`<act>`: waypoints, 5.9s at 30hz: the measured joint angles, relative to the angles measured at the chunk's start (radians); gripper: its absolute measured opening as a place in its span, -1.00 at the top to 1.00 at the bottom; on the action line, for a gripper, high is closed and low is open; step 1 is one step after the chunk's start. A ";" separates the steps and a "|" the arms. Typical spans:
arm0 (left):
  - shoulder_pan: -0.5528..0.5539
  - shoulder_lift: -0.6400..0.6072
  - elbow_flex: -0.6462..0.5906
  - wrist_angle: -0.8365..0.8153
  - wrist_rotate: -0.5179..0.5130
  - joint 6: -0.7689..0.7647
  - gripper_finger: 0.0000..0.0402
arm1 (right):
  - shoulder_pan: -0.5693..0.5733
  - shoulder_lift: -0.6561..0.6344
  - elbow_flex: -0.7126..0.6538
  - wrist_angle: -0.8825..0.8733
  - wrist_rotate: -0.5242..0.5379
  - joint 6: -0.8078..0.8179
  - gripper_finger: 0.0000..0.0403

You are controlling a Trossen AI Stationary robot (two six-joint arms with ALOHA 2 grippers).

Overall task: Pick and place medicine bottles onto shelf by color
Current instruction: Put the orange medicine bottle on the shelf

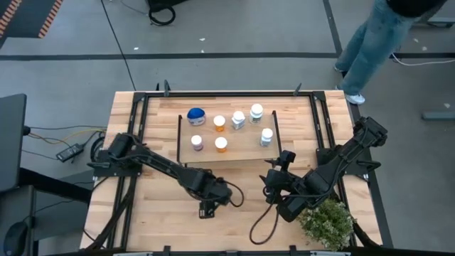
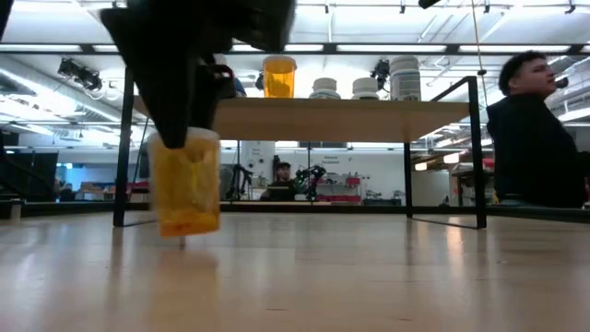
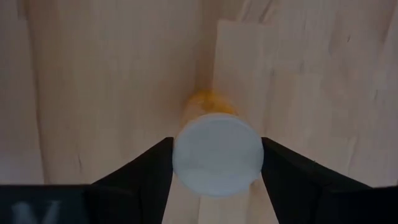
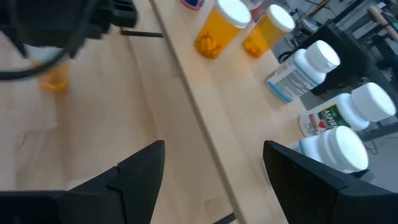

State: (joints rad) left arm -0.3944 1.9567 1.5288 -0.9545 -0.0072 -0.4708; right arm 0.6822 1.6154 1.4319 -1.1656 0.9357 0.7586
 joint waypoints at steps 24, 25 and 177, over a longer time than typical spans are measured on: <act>0.061 0.067 0.059 0.124 -0.022 0.169 -0.14 | 0.087 0.000 0.000 0.011 -0.056 0.121 -0.39; 0.061 0.067 0.058 0.125 -0.023 0.169 -0.14 | 0.087 0.000 0.000 0.012 -0.056 0.121 -0.39; -0.063 -0.788 -0.857 1.482 -0.497 0.621 0.25 | -0.233 0.339 -0.150 1.093 -0.502 -0.469 -0.69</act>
State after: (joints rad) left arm -0.4572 1.1690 0.6720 0.5272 -0.5039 0.1505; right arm 0.4491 1.9545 1.2819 -0.0726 0.4337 0.2897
